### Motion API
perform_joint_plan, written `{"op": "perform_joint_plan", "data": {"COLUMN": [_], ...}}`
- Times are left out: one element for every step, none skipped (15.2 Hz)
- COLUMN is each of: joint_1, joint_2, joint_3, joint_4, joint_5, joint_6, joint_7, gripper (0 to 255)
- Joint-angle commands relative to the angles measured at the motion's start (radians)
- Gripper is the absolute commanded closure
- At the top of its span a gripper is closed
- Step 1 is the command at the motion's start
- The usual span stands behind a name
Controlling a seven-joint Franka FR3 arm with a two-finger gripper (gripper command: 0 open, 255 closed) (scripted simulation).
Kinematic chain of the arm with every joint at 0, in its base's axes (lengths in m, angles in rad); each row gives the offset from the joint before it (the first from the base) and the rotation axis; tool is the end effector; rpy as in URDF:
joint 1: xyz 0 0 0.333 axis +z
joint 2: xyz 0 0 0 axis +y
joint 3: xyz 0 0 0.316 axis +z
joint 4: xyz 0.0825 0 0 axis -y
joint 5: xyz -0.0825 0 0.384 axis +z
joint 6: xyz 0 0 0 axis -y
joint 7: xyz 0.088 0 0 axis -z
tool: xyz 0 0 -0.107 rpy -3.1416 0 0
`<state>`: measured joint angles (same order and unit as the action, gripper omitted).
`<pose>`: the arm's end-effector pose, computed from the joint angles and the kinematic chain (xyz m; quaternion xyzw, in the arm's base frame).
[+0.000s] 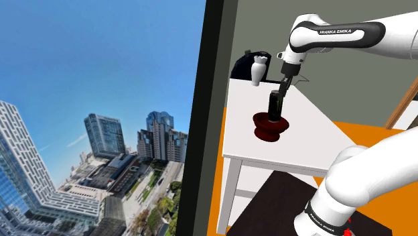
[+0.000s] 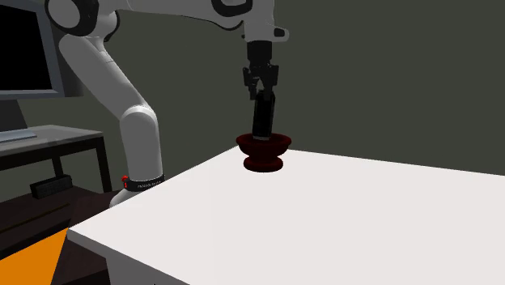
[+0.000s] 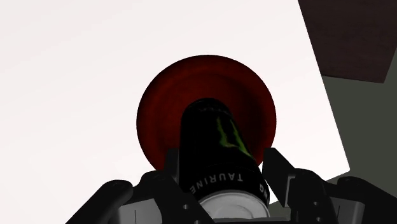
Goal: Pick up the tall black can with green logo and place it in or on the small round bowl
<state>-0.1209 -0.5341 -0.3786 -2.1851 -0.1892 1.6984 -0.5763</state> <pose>0.3325 -0.2331 0.5770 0.9973 0.0732 0.0081 0.0038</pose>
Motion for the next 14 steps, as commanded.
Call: {"op": "perform_joint_plan", "data": {"joint_1": [0.0,0.0,0.0,0.0,0.0,0.0,0.0,0.0,0.0,0.0,0.0,0.002,0.004,0.006], "joint_2": [0.0,0.0,0.0,0.0,0.0,0.0,0.0,0.0,0.0,0.0,0.0,0.004,0.009,0.015], "joint_3": [0.0,0.0,0.0,0.0,0.0,0.0,0.0,0.0,0.0,0.0,0.0,0.004,0.007,0.01], "joint_4": [-0.002,-0.002,-0.002,-0.002,-0.002,-0.002,-0.002,-0.002,-0.002,-0.002,-0.002,0.034,0.072,0.11], "joint_5": [0.0,0.0,0.0,0.0,0.0,0.0,0.0,0.0,0.0,0.0,0.0,0.004,0.007,0.011], "joint_6": [0.003,0.003,0.003,0.003,0.003,0.003,0.003,0.003,0.003,0.003,0.003,-0.029,-0.062,-0.094], "joint_7": [0.0,0.0,0.0,0.0,0.0,0.0,0.0,0.0,0.0,0.0,0.0,-0.001,-0.003,-0.005], "gripper": [255,255,255,255,255,0,0,0,0,0,0,0,0,0]}}
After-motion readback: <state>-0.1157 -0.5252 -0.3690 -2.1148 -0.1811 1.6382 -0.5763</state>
